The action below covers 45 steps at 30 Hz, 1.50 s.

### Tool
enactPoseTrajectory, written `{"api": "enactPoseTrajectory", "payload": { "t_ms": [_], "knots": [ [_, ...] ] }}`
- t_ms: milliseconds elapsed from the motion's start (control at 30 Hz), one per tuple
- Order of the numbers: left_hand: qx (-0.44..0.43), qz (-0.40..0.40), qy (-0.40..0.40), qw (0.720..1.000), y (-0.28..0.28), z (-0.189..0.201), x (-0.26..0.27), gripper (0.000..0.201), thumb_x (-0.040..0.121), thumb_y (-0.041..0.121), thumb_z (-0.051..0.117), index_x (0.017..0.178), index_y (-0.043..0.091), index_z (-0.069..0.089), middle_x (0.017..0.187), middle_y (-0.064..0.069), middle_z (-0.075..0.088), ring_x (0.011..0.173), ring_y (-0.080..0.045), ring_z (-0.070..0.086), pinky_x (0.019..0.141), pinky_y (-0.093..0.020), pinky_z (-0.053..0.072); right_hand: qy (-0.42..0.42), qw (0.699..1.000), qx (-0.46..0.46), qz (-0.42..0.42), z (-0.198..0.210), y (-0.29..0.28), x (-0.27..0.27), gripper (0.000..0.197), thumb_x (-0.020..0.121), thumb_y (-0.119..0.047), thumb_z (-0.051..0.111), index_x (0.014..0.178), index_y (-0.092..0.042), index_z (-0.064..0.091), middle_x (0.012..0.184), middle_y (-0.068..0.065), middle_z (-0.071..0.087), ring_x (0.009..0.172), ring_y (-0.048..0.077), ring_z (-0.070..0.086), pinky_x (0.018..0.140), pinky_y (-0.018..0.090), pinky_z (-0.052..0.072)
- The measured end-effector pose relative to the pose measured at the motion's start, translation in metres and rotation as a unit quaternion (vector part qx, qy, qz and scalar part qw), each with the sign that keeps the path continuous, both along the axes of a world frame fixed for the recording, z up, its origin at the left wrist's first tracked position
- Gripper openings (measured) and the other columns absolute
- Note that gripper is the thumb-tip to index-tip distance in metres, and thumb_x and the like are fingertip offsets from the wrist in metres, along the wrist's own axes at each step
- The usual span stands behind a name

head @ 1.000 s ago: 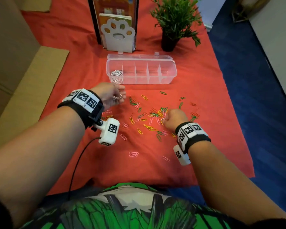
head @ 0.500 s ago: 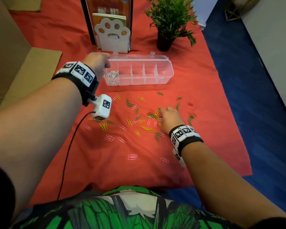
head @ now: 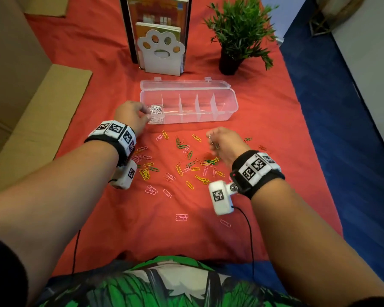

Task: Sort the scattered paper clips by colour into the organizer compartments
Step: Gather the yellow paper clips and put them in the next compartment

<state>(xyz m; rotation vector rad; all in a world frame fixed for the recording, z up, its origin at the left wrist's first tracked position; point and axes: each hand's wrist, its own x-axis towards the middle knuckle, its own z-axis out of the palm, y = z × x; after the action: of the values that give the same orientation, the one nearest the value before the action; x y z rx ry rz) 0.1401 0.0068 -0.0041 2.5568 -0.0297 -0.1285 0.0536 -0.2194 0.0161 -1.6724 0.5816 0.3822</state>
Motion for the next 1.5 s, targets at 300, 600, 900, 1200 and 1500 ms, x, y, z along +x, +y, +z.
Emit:
{"api": "enactPoseTrajectory", "payload": {
  "t_ms": [300, 600, 900, 1200, 1500],
  "knots": [
    [-0.072, 0.034, 0.029, 0.996, 0.022, -0.001, -0.008, 0.009, 0.079, 0.014, 0.067, 0.087, 0.011, 0.070, 0.074, -0.007, 0.062, 0.071, -0.018, 0.057, 0.067, -0.022, 0.041, -0.064, 0.996, 0.020, 0.063, 0.027, 0.078, 0.073, 0.037, 0.085, 0.016, 0.026, 0.075, -0.009, 0.051, 0.070, 0.004, 0.046, 0.056, 0.012, 0.044, 0.041, 0.014, 0.039],
    [-0.149, 0.048, 0.020, 0.987, 0.028, -0.006, -0.009, 0.021, 0.076, 0.009, 0.067, 0.094, 0.015, 0.058, 0.100, -0.010, 0.063, 0.070, -0.024, 0.060, 0.066, -0.029, 0.049, -0.145, 0.937, -0.228, 0.222, 0.020, 0.101, 0.099, 0.046, 0.087, 0.005, 0.038, 0.129, -0.006, 0.054, 0.133, 0.010, 0.057, 0.125, 0.019, 0.051, 0.110, 0.029, 0.035],
    [-0.005, -0.070, 0.074, 0.995, 0.031, -0.011, -0.071, 0.013, 0.078, 0.012, 0.068, 0.091, 0.013, 0.071, 0.095, -0.007, 0.068, 0.091, -0.023, 0.062, 0.079, -0.024, 0.041, -0.056, 0.890, -0.318, 0.321, -0.005, 0.057, 0.008, 0.018, 0.088, -0.012, 0.052, 0.095, -0.010, 0.069, 0.102, 0.010, 0.070, 0.097, 0.025, 0.063, 0.084, 0.027, 0.046],
    [0.075, -0.198, 0.068, 0.975, 0.037, -0.040, -0.118, 0.033, 0.076, 0.004, 0.064, 0.104, 0.019, 0.071, 0.100, -0.009, 0.062, 0.097, -0.029, 0.060, 0.084, -0.032, 0.048, -0.071, 0.849, -0.413, 0.321, -0.043, 0.067, -0.040, 0.022, 0.087, -0.018, 0.056, 0.100, -0.002, 0.064, 0.108, 0.020, 0.059, 0.102, 0.035, 0.058, 0.087, 0.036, 0.047],
    [0.087, -0.186, 0.029, 0.978, 0.040, -0.040, -0.119, 0.010, 0.077, 0.014, 0.067, 0.086, 0.008, 0.065, 0.095, -0.013, 0.057, 0.093, -0.031, 0.057, 0.080, -0.036, 0.048, -0.099, 0.805, -0.456, 0.366, -0.052, 0.072, -0.044, 0.033, 0.078, 0.002, 0.043, 0.111, -0.001, 0.046, 0.110, 0.023, 0.057, 0.105, 0.038, 0.055, 0.087, 0.041, 0.043]
  ]
}}
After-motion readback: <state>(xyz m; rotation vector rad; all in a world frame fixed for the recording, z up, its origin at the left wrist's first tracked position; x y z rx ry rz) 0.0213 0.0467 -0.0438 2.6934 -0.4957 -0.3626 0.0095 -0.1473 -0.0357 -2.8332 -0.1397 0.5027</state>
